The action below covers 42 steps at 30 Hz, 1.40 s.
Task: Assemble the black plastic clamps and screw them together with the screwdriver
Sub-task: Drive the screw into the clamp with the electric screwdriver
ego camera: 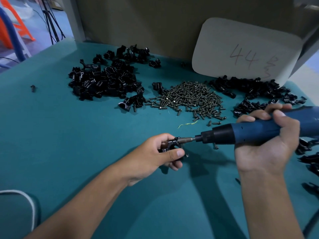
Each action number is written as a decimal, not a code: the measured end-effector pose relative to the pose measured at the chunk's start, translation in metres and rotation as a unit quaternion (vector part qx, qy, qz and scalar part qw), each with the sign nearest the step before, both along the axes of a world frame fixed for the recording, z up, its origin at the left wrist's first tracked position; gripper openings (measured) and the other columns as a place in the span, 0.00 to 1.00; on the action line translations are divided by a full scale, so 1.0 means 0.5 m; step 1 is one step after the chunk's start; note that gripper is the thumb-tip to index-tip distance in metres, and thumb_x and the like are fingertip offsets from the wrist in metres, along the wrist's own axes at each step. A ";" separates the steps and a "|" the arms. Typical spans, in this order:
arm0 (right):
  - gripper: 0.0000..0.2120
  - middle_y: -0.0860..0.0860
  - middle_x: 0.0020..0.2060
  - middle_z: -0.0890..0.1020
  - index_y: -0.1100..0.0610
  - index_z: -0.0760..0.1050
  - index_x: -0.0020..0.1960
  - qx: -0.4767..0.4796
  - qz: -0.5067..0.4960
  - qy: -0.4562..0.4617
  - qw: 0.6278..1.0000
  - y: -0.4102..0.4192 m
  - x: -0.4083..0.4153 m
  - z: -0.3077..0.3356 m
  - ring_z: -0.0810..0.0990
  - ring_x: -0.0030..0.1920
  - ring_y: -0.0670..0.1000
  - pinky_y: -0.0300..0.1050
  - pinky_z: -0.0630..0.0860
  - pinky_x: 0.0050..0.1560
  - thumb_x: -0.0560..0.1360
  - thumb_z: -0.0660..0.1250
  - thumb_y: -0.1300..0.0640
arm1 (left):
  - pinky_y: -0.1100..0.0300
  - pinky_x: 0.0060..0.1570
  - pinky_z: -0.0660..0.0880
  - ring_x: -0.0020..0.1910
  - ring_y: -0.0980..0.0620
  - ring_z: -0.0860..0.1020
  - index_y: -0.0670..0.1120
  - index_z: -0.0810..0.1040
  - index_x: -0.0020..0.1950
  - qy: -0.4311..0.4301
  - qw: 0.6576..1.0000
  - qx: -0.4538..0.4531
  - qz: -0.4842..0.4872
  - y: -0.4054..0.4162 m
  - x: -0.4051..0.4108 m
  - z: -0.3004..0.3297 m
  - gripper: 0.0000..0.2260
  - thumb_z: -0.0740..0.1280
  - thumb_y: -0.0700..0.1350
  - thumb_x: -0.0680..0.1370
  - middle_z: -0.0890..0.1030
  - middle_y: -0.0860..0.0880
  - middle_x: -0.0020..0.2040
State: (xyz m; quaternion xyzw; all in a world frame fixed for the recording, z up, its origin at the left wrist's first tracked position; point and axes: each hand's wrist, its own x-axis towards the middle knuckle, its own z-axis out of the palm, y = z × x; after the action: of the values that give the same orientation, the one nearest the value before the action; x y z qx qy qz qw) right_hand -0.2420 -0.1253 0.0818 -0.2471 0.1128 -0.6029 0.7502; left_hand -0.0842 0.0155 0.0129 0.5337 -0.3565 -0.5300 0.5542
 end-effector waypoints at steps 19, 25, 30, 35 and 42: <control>0.12 0.42 0.42 0.78 0.48 0.75 0.49 0.000 0.017 -0.001 1.000 -0.006 -0.034 0.004 0.73 0.36 0.43 0.38 0.71 0.39 0.76 0.59 0.63 | 0.67 0.45 0.77 0.45 0.52 0.83 0.41 0.77 0.60 0.122 0.992 -0.009 -0.017 0.009 0.024 0.018 0.16 0.73 0.39 0.73 0.83 0.45 0.46; 0.12 0.43 0.42 0.78 0.48 0.74 0.50 -0.006 0.029 -0.010 0.999 -0.007 -0.037 0.001 0.73 0.36 0.43 0.38 0.71 0.40 0.76 0.59 0.63 | 0.65 0.44 0.78 0.44 0.51 0.82 0.41 0.79 0.60 0.134 0.990 -0.031 -0.025 0.011 0.024 0.017 0.18 0.75 0.41 0.71 0.82 0.44 0.45; 0.11 0.43 0.42 0.77 0.48 0.74 0.49 -0.018 0.037 -0.011 0.999 -0.005 -0.040 0.000 0.72 0.37 0.43 0.38 0.71 0.40 0.76 0.59 0.63 | 0.63 0.45 0.79 0.44 0.51 0.81 0.40 0.79 0.59 0.141 0.989 -0.035 -0.034 0.008 0.019 0.013 0.17 0.75 0.41 0.72 0.81 0.46 0.44; 0.14 0.43 0.41 0.77 0.47 0.79 0.46 -0.061 0.055 0.006 0.997 0.001 -0.032 0.003 0.72 0.37 0.43 0.39 0.72 0.39 0.76 0.58 0.63 | 0.61 0.46 0.79 0.44 0.51 0.81 0.41 0.79 0.59 0.137 0.989 -0.019 -0.045 0.009 0.021 0.010 0.15 0.74 0.39 0.73 0.81 0.46 0.45; 0.11 0.44 0.39 0.74 0.48 0.73 0.48 -0.026 0.048 -0.006 0.998 -0.001 -0.031 -0.002 0.71 0.36 0.43 0.38 0.71 0.39 0.76 0.57 0.63 | 0.61 0.45 0.79 0.44 0.52 0.80 0.40 0.78 0.60 0.138 0.989 -0.030 -0.048 0.007 0.020 0.010 0.15 0.73 0.38 0.73 0.81 0.47 0.44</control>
State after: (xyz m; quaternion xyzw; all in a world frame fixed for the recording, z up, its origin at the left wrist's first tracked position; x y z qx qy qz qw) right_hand -0.2573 -0.1258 0.0806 -0.2682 0.0809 -0.5702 0.7723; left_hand -0.0742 0.0193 0.0181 0.4209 -0.3173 -0.6135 0.5880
